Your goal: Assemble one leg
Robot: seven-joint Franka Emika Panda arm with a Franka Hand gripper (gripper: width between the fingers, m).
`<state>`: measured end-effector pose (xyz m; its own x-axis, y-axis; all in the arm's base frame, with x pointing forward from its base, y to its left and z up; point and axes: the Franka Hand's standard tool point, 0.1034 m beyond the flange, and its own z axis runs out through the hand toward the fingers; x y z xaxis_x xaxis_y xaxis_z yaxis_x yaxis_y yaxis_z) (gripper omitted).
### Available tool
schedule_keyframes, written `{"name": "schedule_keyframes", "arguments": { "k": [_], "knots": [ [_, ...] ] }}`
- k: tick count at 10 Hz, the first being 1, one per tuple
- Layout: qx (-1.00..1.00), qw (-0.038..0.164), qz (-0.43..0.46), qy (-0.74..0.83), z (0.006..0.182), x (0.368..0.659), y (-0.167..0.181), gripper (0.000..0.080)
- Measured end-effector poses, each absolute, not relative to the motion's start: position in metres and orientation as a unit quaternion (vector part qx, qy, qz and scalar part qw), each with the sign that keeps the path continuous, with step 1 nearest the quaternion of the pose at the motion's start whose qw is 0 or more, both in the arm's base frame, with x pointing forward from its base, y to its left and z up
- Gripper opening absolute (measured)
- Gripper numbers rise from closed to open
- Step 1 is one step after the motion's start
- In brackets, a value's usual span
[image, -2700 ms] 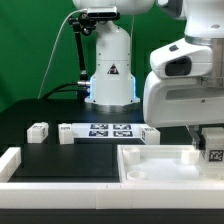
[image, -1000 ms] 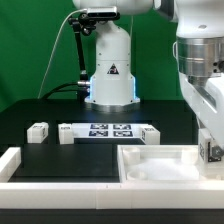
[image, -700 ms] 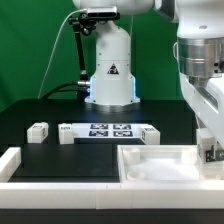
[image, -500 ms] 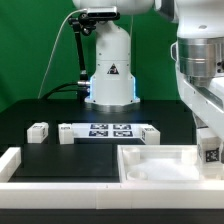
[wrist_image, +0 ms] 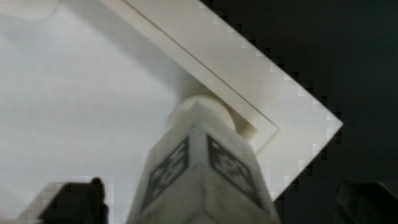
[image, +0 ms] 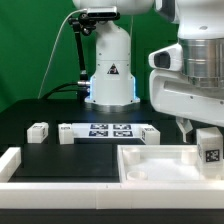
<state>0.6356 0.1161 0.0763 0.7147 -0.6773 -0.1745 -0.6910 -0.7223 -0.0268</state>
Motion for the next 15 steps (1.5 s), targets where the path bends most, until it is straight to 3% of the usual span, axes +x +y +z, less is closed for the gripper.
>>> {"name": "schedule_keyframes", "arguments": {
  "k": [8, 9, 10, 12, 15],
  "knots": [
    [-0.995, 0.069, 0.057, 0.033, 0.0758, 0.6357, 0.1148, 0.0649],
    [-0.995, 0.068, 0.057, 0.042, 0.0758, 0.6357, 0.1151, 0.0521],
    [-0.995, 0.068, 0.057, 0.043, 0.0758, 0.6357, 0.1151, 0.0521],
    [-0.995, 0.068, 0.057, 0.043, 0.0758, 0.6357, 0.1147, 0.0289],
    [-0.994, 0.067, 0.056, 0.061, 0.0755, 0.6360, 0.1146, 0.0289]
  ]
}}
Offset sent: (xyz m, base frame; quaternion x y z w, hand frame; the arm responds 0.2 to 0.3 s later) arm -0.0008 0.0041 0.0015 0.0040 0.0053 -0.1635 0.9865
